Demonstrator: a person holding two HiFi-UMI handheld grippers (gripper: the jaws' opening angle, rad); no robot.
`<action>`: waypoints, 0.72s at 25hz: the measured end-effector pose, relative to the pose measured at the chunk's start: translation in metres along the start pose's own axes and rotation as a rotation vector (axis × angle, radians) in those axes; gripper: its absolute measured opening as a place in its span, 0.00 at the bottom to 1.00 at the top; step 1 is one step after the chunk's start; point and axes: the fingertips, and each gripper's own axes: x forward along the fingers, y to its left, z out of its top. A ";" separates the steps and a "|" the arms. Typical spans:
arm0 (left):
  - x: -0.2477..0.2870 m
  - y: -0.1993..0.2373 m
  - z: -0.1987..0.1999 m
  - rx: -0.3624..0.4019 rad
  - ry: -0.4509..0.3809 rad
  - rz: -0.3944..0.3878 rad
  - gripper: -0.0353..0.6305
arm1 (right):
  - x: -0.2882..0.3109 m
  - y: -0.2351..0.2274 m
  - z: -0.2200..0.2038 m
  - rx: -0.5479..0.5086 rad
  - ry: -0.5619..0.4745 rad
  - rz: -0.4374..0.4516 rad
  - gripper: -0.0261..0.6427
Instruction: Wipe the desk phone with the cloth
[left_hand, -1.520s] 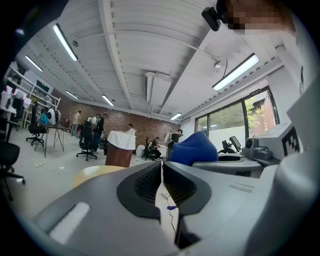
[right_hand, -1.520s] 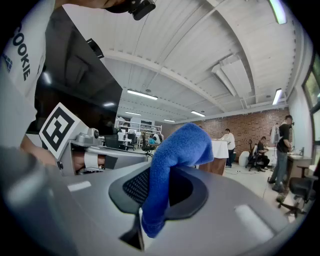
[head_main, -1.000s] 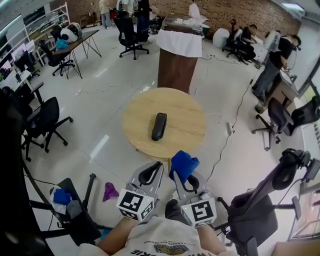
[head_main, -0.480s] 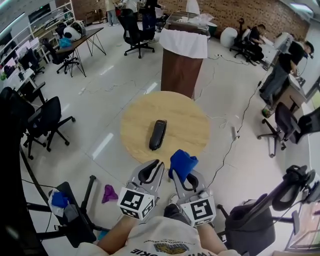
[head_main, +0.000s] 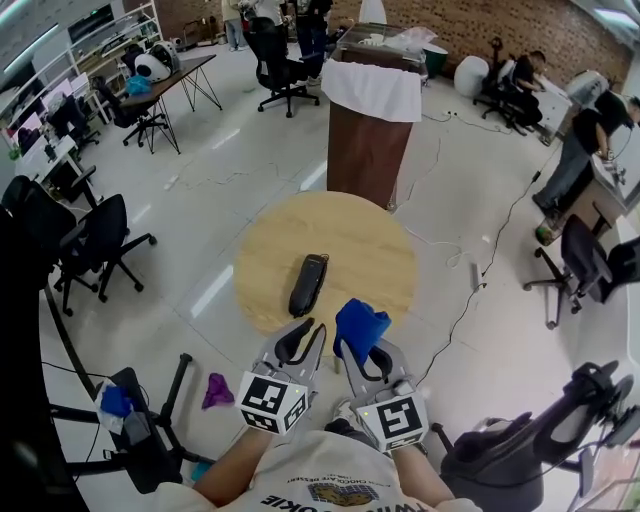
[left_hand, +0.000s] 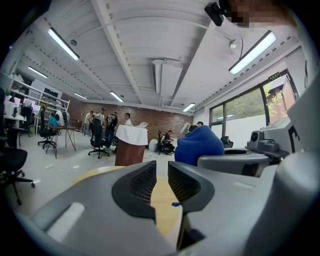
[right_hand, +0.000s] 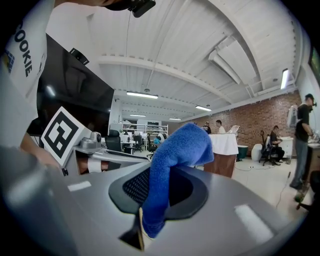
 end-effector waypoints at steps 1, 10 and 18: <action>0.005 0.000 0.000 0.001 0.003 0.005 0.15 | 0.001 -0.005 0.000 0.003 -0.001 0.004 0.13; 0.030 0.003 0.001 0.023 0.033 0.068 0.18 | 0.010 -0.036 0.008 0.009 -0.022 0.053 0.13; 0.040 0.016 -0.010 0.019 0.063 0.112 0.19 | 0.022 -0.040 0.004 0.017 -0.002 0.080 0.13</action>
